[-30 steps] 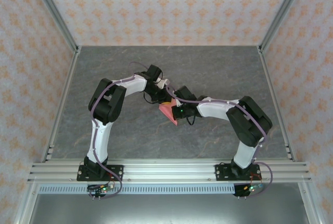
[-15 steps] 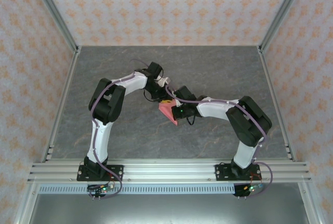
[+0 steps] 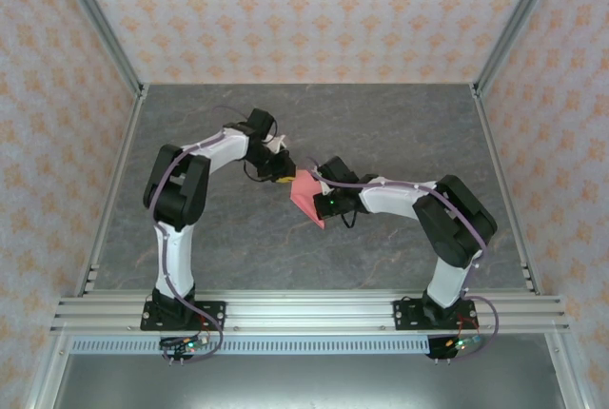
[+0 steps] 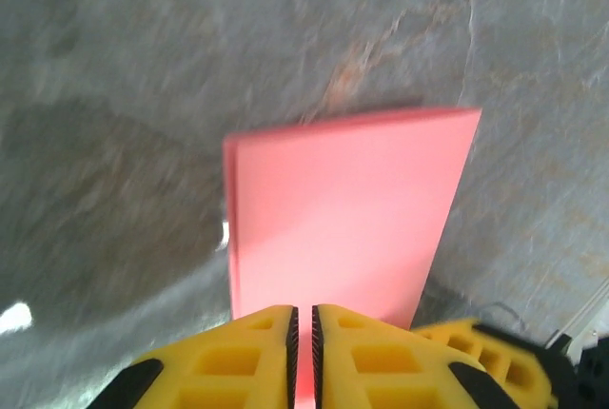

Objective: Fold a paper plane with a square sheet of paper (fold left side to right side)
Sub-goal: Third fold the triangle at the center of the table.

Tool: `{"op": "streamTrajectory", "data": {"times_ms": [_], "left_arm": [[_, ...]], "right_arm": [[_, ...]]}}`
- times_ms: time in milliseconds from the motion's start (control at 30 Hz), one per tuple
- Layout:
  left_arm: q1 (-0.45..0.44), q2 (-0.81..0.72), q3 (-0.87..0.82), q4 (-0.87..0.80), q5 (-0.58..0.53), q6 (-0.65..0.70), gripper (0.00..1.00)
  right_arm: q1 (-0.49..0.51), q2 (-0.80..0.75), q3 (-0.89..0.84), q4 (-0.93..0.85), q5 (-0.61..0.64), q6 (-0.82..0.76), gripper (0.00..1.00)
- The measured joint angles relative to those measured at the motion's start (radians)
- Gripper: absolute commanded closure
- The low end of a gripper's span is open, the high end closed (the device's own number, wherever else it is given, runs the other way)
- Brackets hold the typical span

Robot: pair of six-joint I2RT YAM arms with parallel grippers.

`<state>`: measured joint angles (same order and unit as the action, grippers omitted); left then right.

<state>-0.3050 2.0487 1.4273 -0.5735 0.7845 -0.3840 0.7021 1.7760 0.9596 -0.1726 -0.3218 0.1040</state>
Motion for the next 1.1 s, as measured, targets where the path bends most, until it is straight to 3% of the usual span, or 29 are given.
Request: {"op": "streamTrajectory", "data": {"times_ms": [233,600,1100], "left_arm": [[-0.026,-0.190,-0.188,0.110,0.058,-0.076,0.90],[-0.127,-0.098,-0.195,0.207,0.072,-0.147,0.92],[-0.134,-0.042,-0.236,0.248,0.046,-0.166,0.92]], "right_arm": [[0.003,0.009,0.010,0.000,0.000,-0.001,1.00],[0.003,0.010,0.013,-0.003,0.000,-0.003,1.00],[0.003,0.013,0.018,-0.008,0.000,-0.004,1.00]]}}
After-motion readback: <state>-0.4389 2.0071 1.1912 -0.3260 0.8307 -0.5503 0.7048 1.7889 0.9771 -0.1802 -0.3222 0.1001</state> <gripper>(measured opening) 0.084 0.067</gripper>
